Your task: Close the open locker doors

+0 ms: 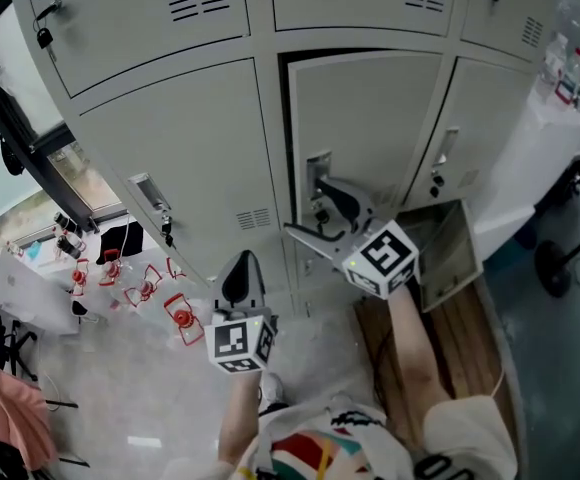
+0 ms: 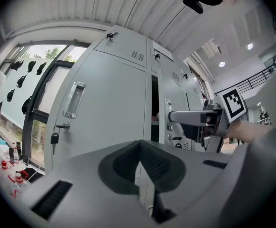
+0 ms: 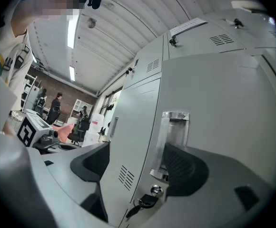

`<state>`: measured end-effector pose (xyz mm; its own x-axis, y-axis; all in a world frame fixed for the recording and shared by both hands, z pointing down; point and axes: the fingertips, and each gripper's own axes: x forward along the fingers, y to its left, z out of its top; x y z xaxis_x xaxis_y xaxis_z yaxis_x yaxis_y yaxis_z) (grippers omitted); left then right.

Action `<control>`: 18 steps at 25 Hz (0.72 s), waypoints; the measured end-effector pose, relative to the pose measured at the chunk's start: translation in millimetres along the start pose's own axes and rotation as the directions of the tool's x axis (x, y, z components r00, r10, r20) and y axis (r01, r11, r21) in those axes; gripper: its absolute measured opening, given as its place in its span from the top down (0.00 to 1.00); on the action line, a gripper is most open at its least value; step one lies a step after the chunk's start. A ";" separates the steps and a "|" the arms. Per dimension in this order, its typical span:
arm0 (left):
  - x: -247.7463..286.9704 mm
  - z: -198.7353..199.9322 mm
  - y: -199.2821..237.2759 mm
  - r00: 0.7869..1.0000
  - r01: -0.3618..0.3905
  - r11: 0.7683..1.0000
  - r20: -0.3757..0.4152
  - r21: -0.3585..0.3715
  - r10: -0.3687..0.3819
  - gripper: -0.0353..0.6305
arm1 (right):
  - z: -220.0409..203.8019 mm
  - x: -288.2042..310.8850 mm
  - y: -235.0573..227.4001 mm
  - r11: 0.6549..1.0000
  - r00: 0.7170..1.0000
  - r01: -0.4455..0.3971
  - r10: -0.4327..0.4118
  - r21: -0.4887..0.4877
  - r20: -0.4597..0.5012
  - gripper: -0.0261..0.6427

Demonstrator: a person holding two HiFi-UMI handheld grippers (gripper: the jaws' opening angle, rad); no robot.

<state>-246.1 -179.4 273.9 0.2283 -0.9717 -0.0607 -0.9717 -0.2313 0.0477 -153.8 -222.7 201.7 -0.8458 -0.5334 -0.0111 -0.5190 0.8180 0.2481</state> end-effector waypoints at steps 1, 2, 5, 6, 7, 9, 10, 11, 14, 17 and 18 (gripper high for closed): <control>4.1 0.0 0.1 1.000 0.014 1.000 -0.001 0.000 -0.014 0.94 | -0.7 3.4 -2.1 1.000 1.000 0.007 -0.007 -0.001 -0.006 0.46; 7.9 0.2 0.3 1.000 0.028 1.000 -0.001 0.001 -0.028 0.94 | -1.4 6.8 -4.0 1.000 1.000 0.013 -0.013 -0.002 -0.010 0.46; 18.1 1.7 1.6 0.998 0.062 0.998 0.003 0.001 -0.062 0.94 | -3.6 17.0 -12.0 0.999 0.999 0.036 -0.036 -0.014 -0.013 0.46; 20.9 1.7 2.5 0.997 0.072 0.997 0.002 0.001 -0.072 0.94 | -4.9 20.3 -14.9 0.999 0.999 0.045 -0.045 -0.021 -0.012 0.46; 23.1 1.4 4.3 0.997 0.080 0.997 0.000 0.000 -0.080 0.94 | -6.2 23.7 -16.9 0.998 0.998 0.053 -0.053 -0.026 -0.016 0.46; 27.3 0.6 10.0 0.996 0.093 0.996 -0.006 -0.002 -0.093 0.94 | -8.8 30.5 -19.8 0.997 0.997 0.070 -0.071 -0.024 -0.031 0.46; 29.4 0.3 13.2 0.995 0.100 0.995 -0.009 -0.003 -0.100 0.94 | -10.0 33.4 -22.6 0.996 0.996 0.084 -0.085 -0.020 -0.033 0.46; 31.5 -0.1 16.1 0.994 0.107 0.994 -0.014 -0.005 -0.107 0.94 | -10.7 35.9 -26.2 0.995 0.994 0.101 -0.101 -0.018 -0.028 0.46; 34.1 -3.4 22.7 0.991 0.128 0.992 -0.032 -0.010 -0.128 0.94 | -8.7 38.9 -28.5 0.992 0.991 0.124 -0.125 -0.019 -0.042 0.46; 32.3 -7.1 29.1 0.990 0.136 0.991 -0.044 -0.021 -0.137 0.94 | -7.3 41.3 -27.3 0.989 0.988 0.146 -0.146 -0.003 -0.051 0.46; 32.2 -7.7 31.1 0.989 0.138 0.990 -0.045 -0.025 -0.139 0.94 | -7.9 42.3 -28.1 0.988 0.987 0.155 -0.155 -0.001 -0.052 0.46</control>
<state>-268.6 -218.3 281.1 0.3638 -0.9312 -0.0219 -0.9290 -0.3645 0.0639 -174.0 -270.0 201.9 -0.7477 -0.6640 0.0006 -0.6438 0.7251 0.2444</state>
